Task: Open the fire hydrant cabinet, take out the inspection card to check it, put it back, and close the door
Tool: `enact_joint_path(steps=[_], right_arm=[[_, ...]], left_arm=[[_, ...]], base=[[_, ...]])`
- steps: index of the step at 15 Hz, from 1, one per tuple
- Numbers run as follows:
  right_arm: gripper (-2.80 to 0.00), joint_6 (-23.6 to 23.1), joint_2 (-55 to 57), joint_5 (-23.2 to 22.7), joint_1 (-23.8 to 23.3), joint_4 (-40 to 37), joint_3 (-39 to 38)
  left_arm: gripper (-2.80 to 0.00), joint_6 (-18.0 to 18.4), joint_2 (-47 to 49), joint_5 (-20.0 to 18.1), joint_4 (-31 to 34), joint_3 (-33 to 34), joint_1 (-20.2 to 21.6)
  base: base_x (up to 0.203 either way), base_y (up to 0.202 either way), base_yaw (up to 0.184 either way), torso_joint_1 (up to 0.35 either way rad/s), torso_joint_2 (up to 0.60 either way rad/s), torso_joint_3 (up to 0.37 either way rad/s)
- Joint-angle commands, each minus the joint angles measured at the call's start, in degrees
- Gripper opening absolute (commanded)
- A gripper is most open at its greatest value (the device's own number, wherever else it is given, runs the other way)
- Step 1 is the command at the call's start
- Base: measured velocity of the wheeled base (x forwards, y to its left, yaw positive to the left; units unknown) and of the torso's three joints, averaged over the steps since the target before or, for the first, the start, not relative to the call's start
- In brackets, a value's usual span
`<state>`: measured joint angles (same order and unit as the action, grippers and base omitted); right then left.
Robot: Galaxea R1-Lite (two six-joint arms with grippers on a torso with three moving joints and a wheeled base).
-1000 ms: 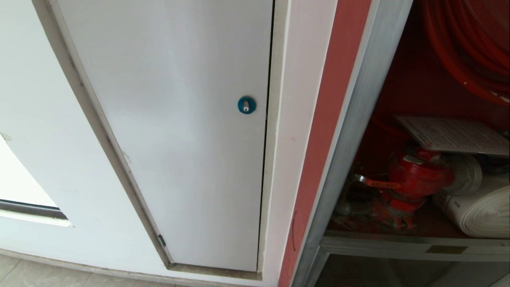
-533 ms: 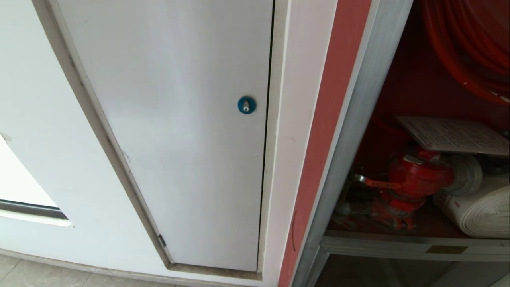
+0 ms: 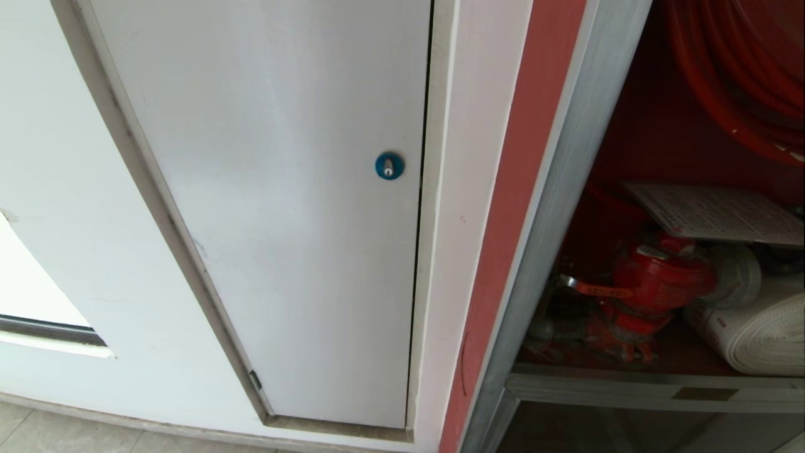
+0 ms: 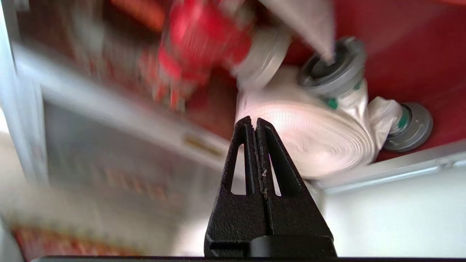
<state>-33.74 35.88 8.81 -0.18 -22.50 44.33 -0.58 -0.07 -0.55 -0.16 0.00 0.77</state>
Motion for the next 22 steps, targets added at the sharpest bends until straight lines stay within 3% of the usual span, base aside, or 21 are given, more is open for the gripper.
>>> enact_joint_path(steps=[1, 3, 5, 7, 12, 16, 19, 20, 22], right_arm=[[-2.80, -7.1, 5.2, 0.3, 0.0, -3.9, 3.8], [-2.80, -12.9, 7.3, 4.8, 0.3, -5.2, 4.9], [-2.80, -15.2, 8.6, 9.1, 3.6, -6.0, 5.7], [-2.80, -21.7, 8.9, 13.6, 4.4, -9.0, 6.6], [-2.80, -28.5, 12.0, 15.0, 4.8, -9.0, 6.8], [-2.80, -29.0, 15.8, 16.5, 5.6, -1.1, 6.2], [-2.80, -30.6, 17.6, 18.2, 5.6, 0.5, 5.9], [0.00, -30.6, 18.0, 18.4, 5.5, 0.7, 5.2], [0.00, -30.9, 19.7, 19.6, 5.5, 3.4, 4.5]], left_arm=[[-2.80, 0.0, 0.1, -0.1, 0.0, 0.0, 0.0], [-2.80, 0.0, 0.1, 0.0, 0.0, 0.0, 0.0], [-2.80, 0.0, 0.1, -0.1, 0.0, 0.0, 0.0], [-2.80, 0.0, 0.1, 0.0, 0.0, 0.0, 0.0], [-2.80, 0.0, 0.1, -0.1, 0.0, 0.1, 0.0], [-2.80, 0.0, 0.1, 0.0, 0.0, 0.0, 0.0], [-2.80, 0.0, 0.1, 0.0, 0.0, 0.0, 0.0], [-2.80, 0.0, 0.1, 0.0, 0.1, 0.0, 0.0], [-2.80, 0.0, 0.1, -0.1, 0.0, 0.0, 0.0]], base=[[0.000, 0.000, 0.000, 0.000, 0.00, 0.000], [0.000, 0.000, 0.000, 0.000, 0.00, 0.000], [0.000, 0.000, 0.000, 0.000, 0.00, 0.000], [0.000, 0.000, 0.000, 0.000, 0.00, 0.000], [0.000, 0.000, 0.000, 0.000, 0.00, 0.000], [0.000, 0.000, 0.000, 0.000, 0.00, 0.000], [0.000, 0.000, 0.000, 0.000, 0.00, 0.000], [0.000, 0.000, 0.000, 0.000, 0.00, 0.000], [0.000, 0.000, 0.000, 0.000, 0.00, 0.000]])
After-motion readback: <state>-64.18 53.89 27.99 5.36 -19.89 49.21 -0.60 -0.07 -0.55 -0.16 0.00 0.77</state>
